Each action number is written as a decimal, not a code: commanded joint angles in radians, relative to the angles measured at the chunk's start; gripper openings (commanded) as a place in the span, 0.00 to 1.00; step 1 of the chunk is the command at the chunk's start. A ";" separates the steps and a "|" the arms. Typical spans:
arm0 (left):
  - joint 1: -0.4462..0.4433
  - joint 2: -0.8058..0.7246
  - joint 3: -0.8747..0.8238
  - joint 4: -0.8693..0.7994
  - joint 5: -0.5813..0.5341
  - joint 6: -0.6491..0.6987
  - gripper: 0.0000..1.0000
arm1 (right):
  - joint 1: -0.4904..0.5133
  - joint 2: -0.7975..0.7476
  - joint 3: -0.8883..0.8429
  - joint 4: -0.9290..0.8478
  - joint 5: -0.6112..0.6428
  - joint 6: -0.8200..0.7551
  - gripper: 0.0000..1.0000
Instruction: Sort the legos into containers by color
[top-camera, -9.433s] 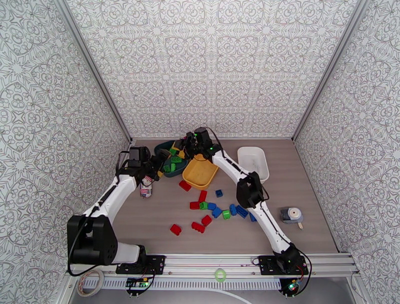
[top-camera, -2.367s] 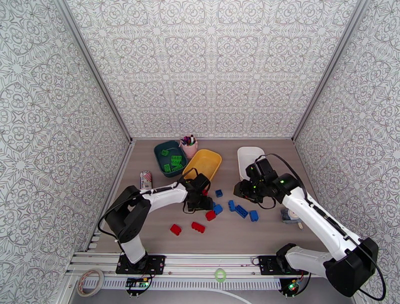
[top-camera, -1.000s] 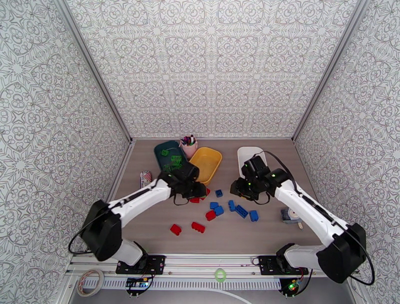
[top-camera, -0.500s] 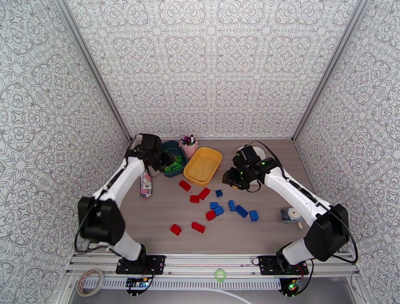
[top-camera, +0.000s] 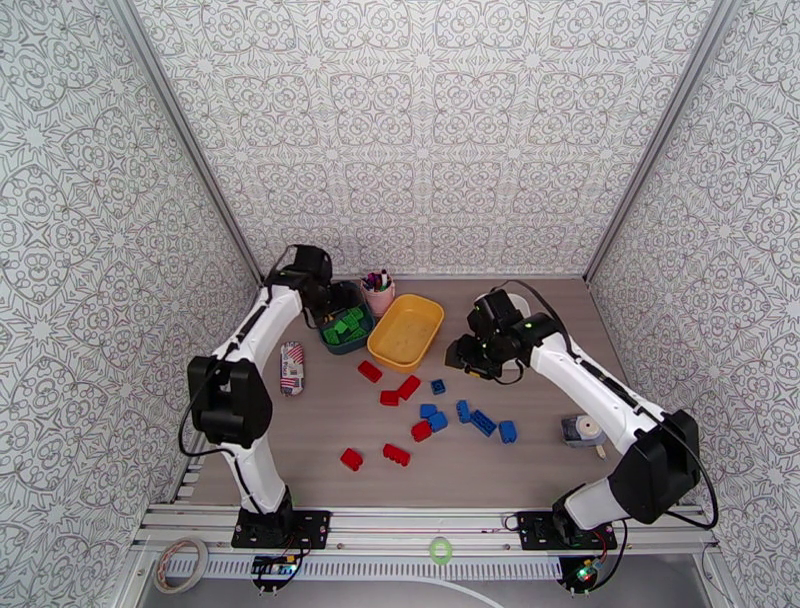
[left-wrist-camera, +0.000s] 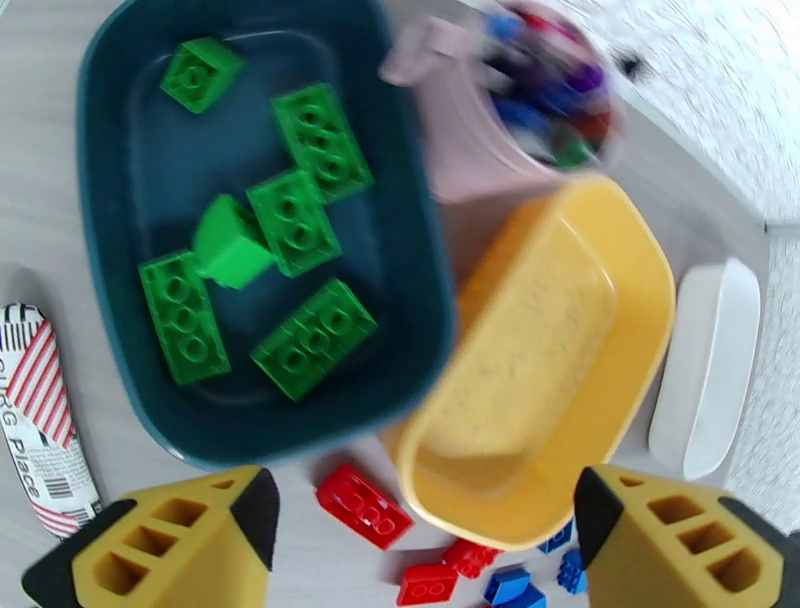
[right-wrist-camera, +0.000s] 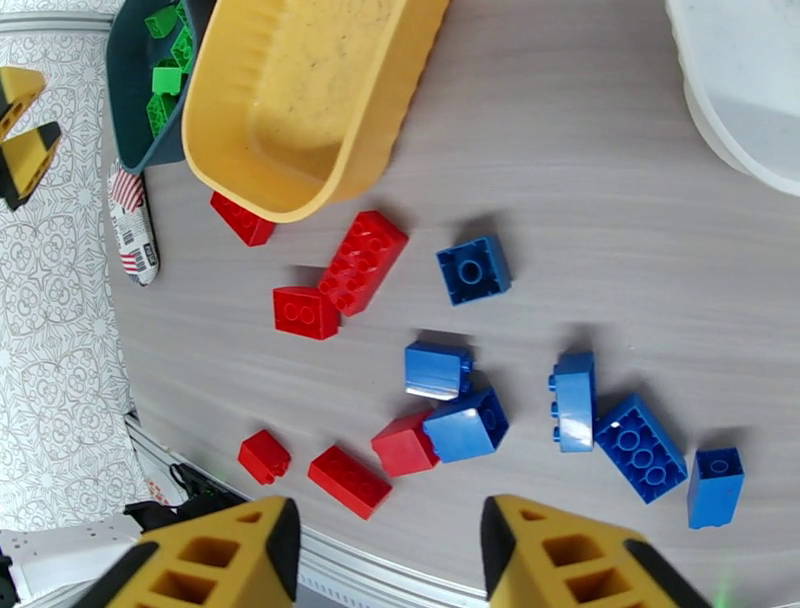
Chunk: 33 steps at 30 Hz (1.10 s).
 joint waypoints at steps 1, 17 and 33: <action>-0.095 -0.110 -0.080 -0.030 -0.075 0.026 0.88 | 0.005 -0.044 -0.056 -0.034 0.046 -0.003 0.57; -0.588 -0.315 -0.556 0.331 -0.128 -0.344 0.99 | 0.005 -0.158 -0.299 -0.036 0.124 0.064 0.58; -0.580 -0.308 -0.521 0.231 -0.161 -0.277 0.97 | 0.041 0.077 -0.150 -0.104 0.134 -0.065 0.50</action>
